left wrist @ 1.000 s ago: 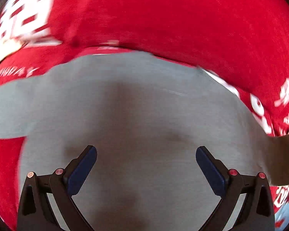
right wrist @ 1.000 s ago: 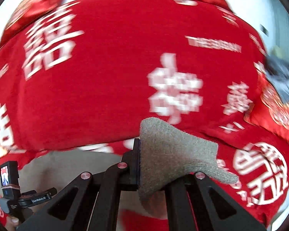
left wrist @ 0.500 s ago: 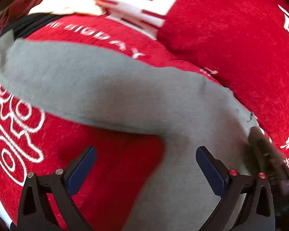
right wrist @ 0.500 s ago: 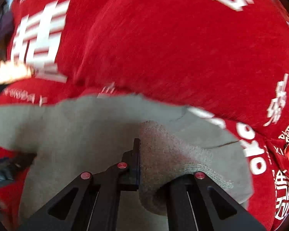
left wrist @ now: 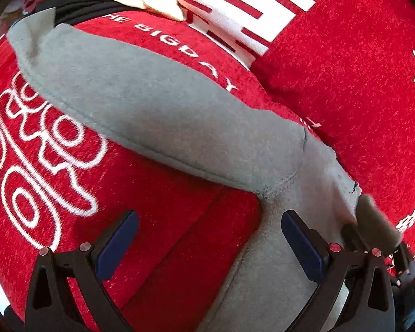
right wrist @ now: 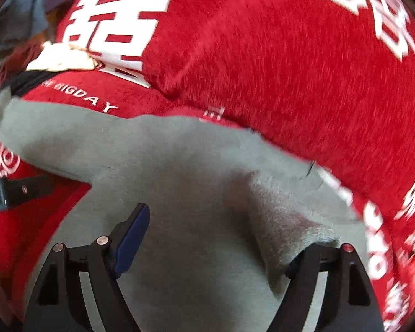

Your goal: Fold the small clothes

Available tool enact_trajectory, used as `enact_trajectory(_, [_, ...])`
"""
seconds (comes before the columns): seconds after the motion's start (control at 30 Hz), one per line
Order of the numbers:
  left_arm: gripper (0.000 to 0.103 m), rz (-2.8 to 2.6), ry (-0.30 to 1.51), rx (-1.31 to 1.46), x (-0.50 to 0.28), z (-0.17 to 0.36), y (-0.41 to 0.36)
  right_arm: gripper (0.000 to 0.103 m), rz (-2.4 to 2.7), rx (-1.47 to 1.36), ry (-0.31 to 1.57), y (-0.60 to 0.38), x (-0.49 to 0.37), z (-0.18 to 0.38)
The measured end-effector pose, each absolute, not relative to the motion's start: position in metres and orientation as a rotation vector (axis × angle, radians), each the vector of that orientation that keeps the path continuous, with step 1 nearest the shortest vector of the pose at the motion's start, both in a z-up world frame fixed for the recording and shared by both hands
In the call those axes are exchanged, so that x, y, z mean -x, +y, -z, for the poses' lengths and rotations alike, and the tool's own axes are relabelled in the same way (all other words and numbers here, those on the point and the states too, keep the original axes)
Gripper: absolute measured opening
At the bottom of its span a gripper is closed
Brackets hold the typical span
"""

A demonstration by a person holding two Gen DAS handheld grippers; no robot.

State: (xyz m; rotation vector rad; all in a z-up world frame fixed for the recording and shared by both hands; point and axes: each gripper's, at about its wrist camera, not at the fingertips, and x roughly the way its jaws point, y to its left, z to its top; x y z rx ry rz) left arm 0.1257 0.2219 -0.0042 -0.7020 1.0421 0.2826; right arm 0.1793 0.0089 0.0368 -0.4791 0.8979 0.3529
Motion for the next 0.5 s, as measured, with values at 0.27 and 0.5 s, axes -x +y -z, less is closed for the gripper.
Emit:
enact_trajectory(0.27, [0.103,-0.318,1.054,0.718,-0.103,0.006,0.234,0.083,-0.311,1.200,0.737,0.053,-0.146,0.018])
enact_trajectory(0.5, [0.103,-0.312,0.994,0.643,-0.123,-0.033,0.231,0.083,-0.273,1.302,0.673,0.036,-0.136,0.014])
